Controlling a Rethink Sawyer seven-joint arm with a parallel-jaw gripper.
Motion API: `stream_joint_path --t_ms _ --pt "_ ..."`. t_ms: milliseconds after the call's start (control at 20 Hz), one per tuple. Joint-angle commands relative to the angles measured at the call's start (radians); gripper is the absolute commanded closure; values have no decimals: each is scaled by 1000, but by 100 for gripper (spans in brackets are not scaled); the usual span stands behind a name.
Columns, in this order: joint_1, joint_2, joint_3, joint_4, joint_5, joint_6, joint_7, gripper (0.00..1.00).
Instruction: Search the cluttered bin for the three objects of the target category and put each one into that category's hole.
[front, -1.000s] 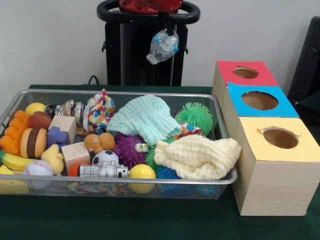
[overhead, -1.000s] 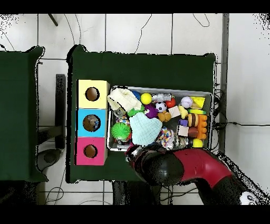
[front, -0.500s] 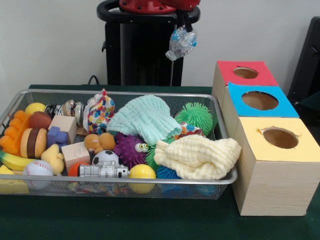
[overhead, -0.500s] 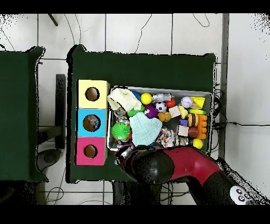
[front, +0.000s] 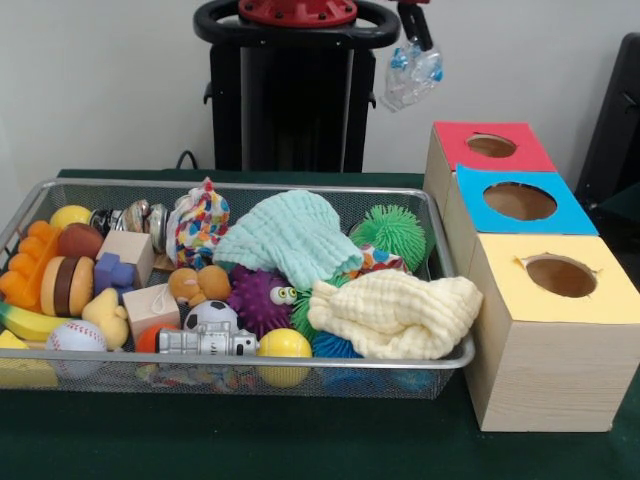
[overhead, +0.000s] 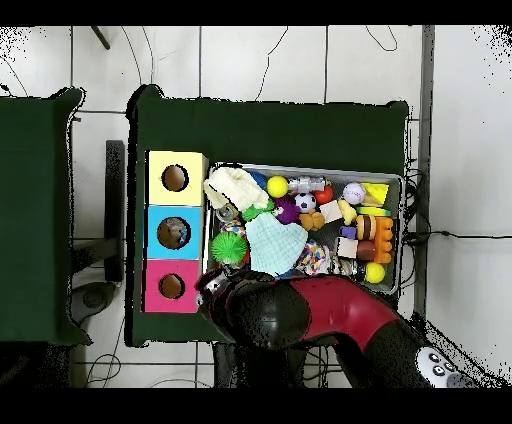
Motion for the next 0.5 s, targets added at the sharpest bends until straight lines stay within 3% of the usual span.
stream_joint_path --t_ms 50,500 --pt "95 -5 12 -8 80 -131 391 100" --pt "165 10 -19 -27 107 -242 430 100"
